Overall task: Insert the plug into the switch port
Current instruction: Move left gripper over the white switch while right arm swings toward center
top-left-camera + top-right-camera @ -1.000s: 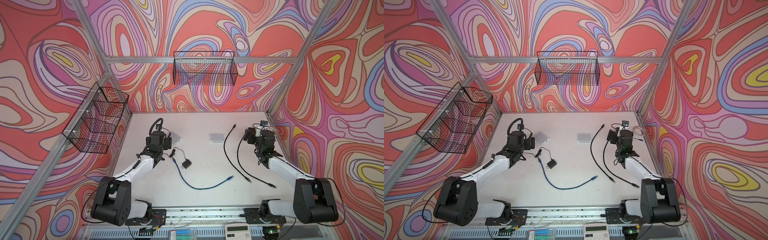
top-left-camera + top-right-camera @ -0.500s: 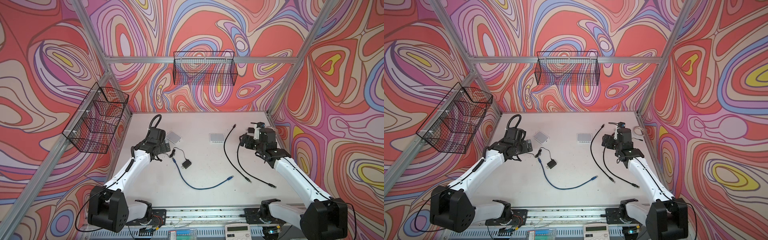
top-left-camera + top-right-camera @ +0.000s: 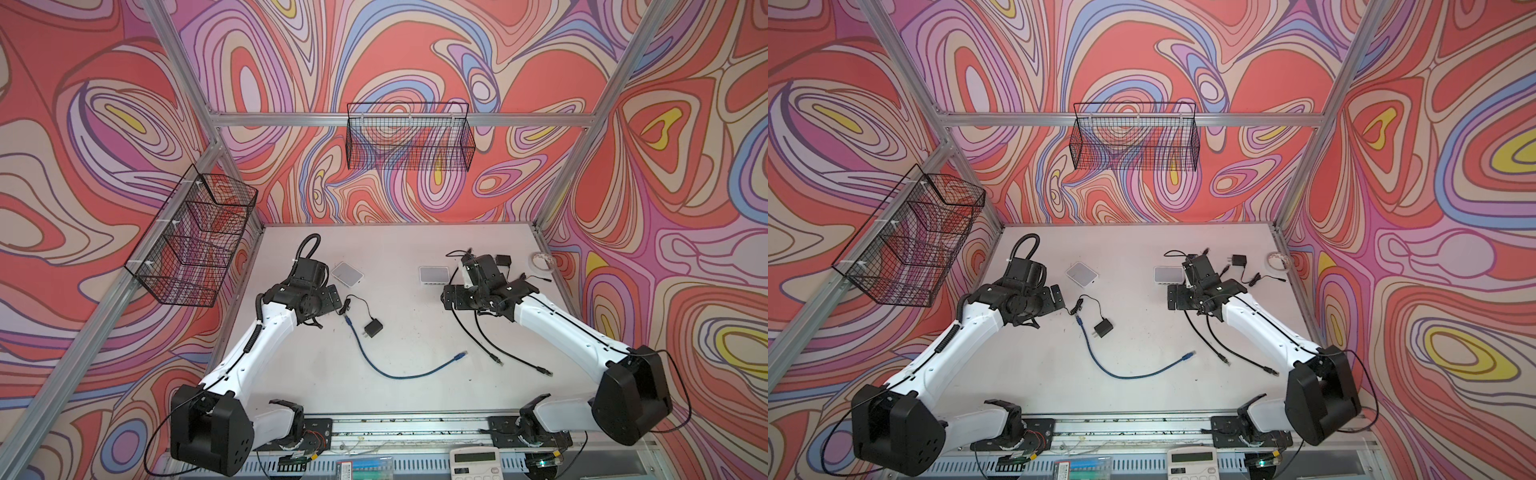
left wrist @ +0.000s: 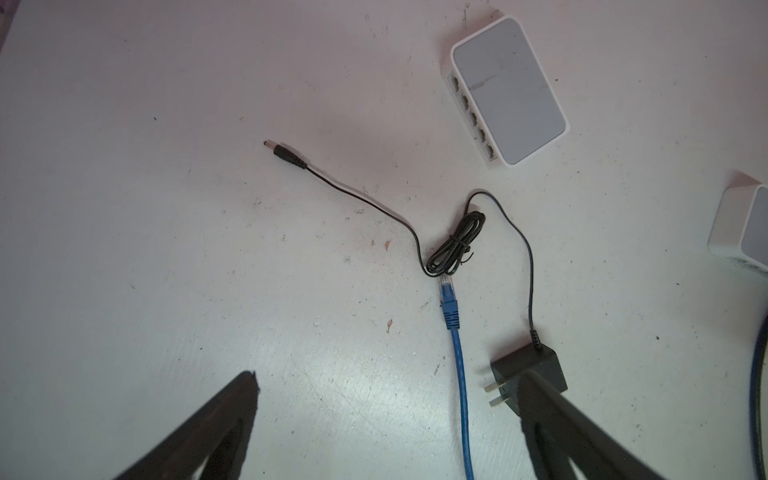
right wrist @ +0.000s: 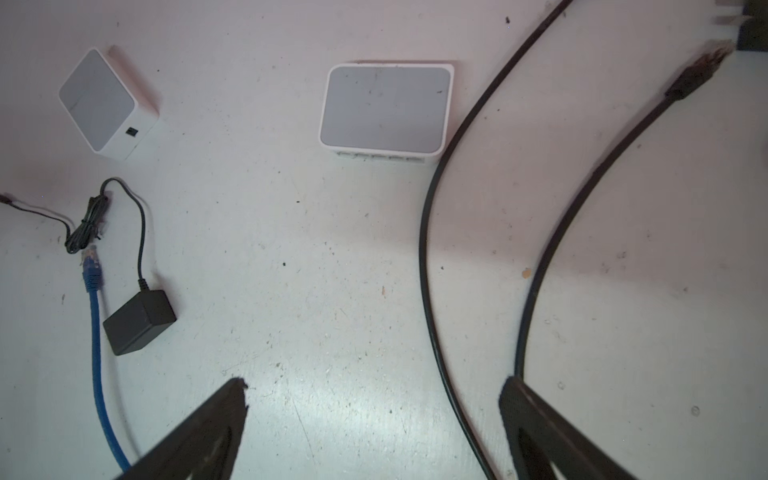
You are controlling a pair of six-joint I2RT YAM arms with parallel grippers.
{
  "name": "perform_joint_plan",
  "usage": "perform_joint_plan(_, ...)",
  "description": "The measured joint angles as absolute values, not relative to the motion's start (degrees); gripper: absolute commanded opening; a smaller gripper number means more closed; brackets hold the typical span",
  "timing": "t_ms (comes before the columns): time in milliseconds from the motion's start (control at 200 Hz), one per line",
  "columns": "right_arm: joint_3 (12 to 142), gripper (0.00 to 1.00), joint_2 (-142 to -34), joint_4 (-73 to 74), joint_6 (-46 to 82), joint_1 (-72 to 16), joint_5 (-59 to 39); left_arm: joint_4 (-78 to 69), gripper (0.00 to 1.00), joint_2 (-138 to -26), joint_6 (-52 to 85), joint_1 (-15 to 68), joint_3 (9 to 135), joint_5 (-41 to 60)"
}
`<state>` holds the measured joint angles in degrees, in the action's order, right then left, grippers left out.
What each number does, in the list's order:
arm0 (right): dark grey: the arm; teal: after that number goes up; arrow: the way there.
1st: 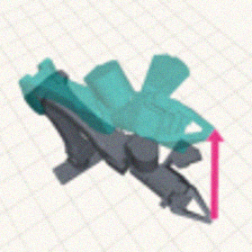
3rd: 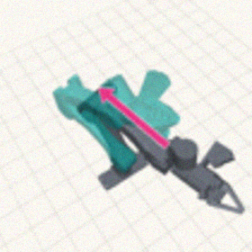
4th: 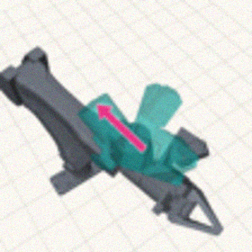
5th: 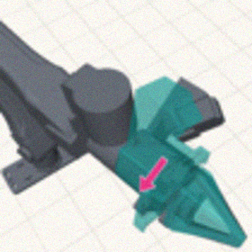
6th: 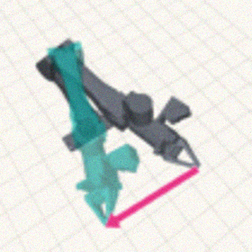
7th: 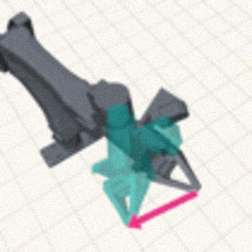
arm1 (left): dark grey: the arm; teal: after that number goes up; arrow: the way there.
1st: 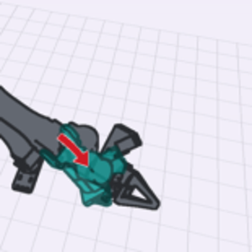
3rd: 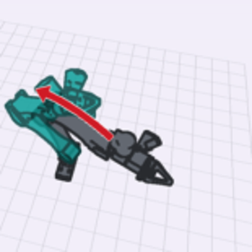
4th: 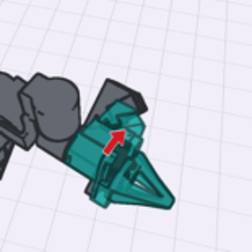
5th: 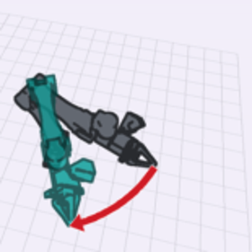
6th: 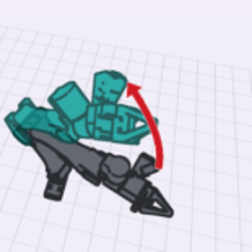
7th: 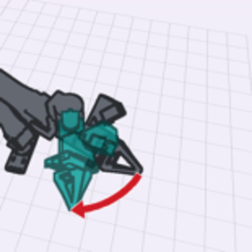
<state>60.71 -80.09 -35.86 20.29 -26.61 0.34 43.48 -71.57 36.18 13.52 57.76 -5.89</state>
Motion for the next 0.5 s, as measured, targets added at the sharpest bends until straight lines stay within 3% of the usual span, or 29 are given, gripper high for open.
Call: perform_joint_plan(501, 66.85, 0.94, -86.63, -37.74, 20.27, -32.69, 0.75, 43.94, 1.00, -86.30, 39.29, 13.52, 71.07, -0.75)
